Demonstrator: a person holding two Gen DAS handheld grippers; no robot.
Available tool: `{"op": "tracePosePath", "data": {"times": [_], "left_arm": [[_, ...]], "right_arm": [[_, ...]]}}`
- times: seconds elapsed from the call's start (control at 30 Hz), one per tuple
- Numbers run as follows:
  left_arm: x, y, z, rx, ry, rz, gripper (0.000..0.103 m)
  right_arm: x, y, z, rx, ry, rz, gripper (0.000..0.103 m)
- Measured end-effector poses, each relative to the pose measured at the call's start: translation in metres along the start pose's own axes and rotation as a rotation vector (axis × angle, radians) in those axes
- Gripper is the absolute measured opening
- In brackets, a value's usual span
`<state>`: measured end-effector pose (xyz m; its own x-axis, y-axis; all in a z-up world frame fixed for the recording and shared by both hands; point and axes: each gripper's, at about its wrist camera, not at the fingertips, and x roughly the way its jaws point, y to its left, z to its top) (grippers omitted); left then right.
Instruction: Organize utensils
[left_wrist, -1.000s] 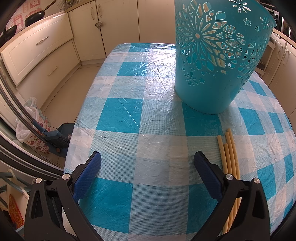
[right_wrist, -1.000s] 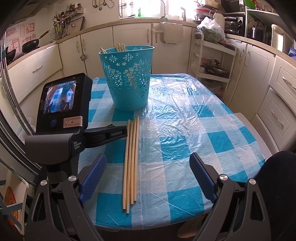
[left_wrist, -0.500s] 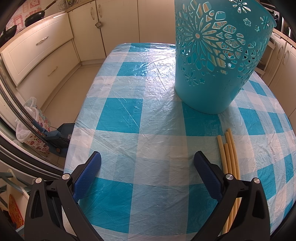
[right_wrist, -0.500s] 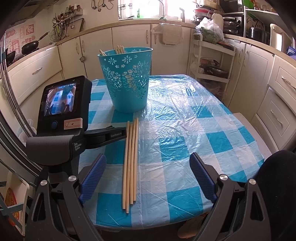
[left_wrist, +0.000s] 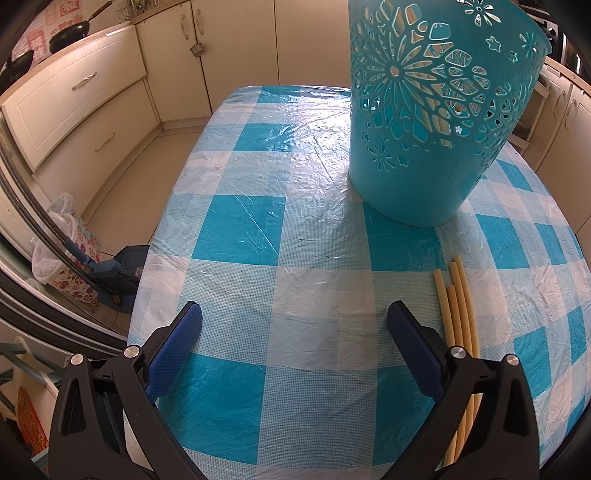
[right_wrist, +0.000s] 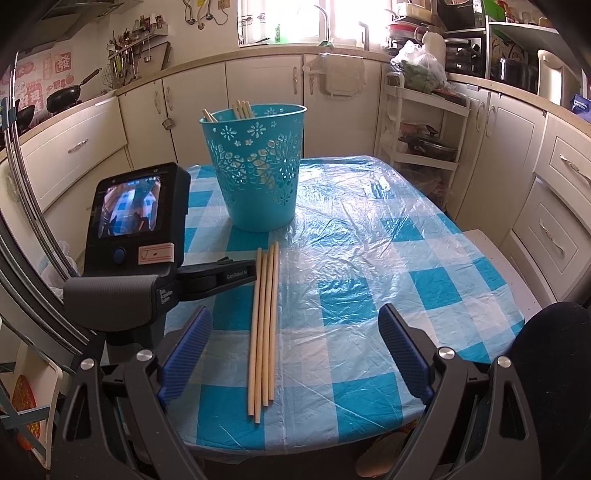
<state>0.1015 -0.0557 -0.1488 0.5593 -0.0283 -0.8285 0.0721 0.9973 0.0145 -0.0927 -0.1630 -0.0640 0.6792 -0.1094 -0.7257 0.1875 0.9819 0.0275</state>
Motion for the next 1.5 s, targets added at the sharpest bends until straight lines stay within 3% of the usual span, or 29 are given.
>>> {"op": "tracePosePath", "data": {"times": [0.8, 1.5], "left_arm": [[0.0, 0.0, 0.0, 0.0, 0.0, 0.0, 0.096], [0.001, 0.0, 0.0, 0.0, 0.0, 0.0, 0.096]], "right_arm": [[-0.042, 0.007, 0.007, -0.029, -0.101, 0.026, 0.089], [-0.019, 0.008, 0.001, -0.037, -0.047, 0.007, 0.089]]}}
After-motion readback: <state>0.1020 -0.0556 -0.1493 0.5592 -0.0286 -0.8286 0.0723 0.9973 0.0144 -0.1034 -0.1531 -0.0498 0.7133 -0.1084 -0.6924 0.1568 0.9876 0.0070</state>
